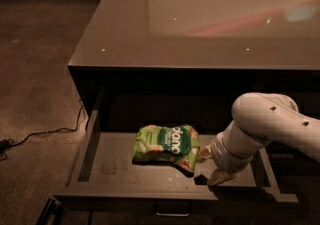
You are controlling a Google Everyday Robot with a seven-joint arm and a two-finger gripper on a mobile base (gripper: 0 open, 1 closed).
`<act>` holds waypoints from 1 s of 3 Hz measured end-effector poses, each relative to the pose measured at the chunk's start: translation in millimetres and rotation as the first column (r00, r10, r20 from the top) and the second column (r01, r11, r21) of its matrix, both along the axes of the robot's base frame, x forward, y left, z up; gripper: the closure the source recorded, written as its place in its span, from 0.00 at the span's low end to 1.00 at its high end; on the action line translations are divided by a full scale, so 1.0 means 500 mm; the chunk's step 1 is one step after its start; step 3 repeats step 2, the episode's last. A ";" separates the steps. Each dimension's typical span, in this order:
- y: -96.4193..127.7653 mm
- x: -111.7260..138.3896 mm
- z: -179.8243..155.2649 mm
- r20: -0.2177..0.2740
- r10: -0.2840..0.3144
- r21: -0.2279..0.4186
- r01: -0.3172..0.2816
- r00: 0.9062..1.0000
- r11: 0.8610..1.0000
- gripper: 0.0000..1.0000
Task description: Open top drawer
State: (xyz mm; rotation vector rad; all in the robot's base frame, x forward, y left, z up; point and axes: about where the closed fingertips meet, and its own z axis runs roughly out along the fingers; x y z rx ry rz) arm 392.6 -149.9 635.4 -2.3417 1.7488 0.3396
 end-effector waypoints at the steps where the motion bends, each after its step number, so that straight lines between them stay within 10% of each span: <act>1: 0.000 0.000 0.000 0.000 0.000 0.000 0.000 1.000 1.000 0.00; 3: 0.000 0.000 0.000 0.000 0.000 0.000 0.000 1.000 1.000 0.00</act>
Offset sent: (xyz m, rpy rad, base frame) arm 0.0000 0.0000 0.0000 0.0000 0.0000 0.0000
